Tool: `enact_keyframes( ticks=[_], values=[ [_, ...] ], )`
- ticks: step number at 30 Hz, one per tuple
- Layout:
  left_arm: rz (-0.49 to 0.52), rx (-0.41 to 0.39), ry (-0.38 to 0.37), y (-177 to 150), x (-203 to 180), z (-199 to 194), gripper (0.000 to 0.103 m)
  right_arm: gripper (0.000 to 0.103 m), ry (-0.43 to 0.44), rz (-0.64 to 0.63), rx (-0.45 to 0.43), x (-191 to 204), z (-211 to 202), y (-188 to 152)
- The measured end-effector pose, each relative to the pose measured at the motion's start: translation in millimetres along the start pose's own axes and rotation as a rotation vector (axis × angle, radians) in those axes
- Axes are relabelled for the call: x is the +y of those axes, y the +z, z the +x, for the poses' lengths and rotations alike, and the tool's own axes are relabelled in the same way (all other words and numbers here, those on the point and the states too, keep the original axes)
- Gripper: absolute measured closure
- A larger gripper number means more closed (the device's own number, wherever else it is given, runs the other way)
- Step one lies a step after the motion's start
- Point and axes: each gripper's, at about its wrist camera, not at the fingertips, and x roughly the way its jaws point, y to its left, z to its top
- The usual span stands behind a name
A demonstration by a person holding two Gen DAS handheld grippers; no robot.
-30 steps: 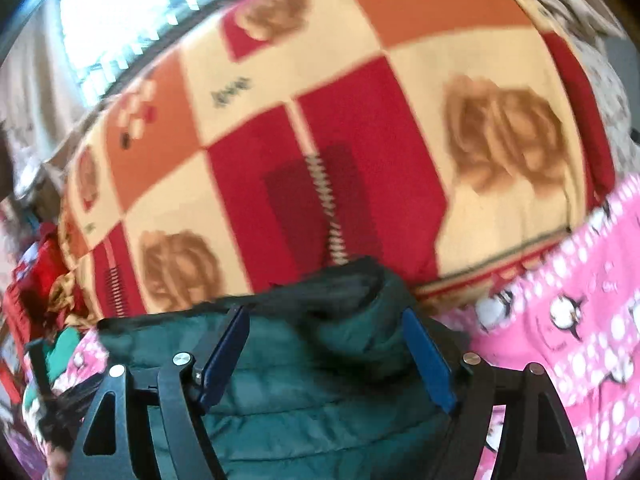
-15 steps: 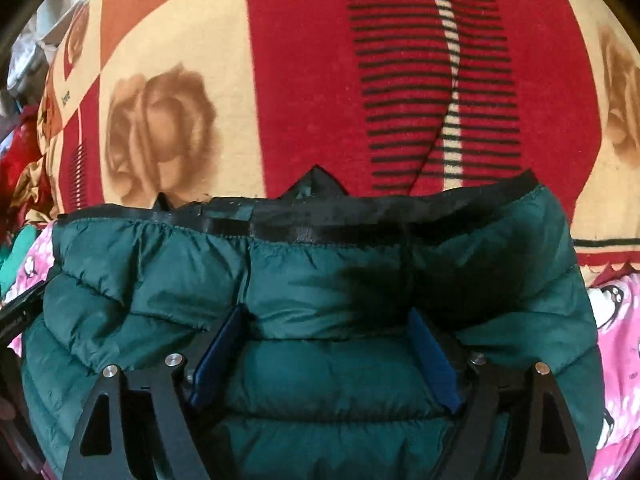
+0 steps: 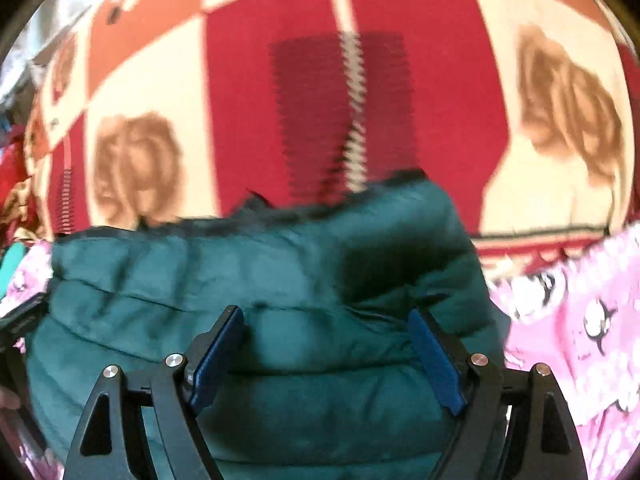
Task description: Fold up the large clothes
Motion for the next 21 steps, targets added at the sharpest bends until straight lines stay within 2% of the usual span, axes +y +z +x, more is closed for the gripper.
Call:
enact_keyframes(
  ticks=[2,5,8,10,15,18,21],
  values=[
    [-0.009,-0.002,-0.003,-1,1,1,0.013,0.020,0.023,0.032,0.009,-10,10,-4],
    [-0.007,-0.014,0.005,-2,-1,1,0.013,0.019,0.001,0.021,-0.012,-9,18,-10],
    [-0.001,-0.024,0.012,-4,-2,-1,0.013,0.019,-0.012,0.006,0.006,-10,17,-10],
    [-0.004,-0.015,0.005,-3,0,-5,0.013,0.019,0.009,0.015,0.012,-9,3,-8],
    [-0.025,-0.016,-0.022,-6,7,-23,0.013,0.019,0.047,0.010,-0.049,-4,-42,-16],
    [-0.001,-0.034,-0.015,-12,7,-34,0.013,0.019,0.055,-0.012,-0.046,-6,-55,-29],
    [0.025,-0.052,-0.005,-17,6,-43,0.013,0.019,0.026,-0.035,-0.028,-5,-58,-41]
  ],
)
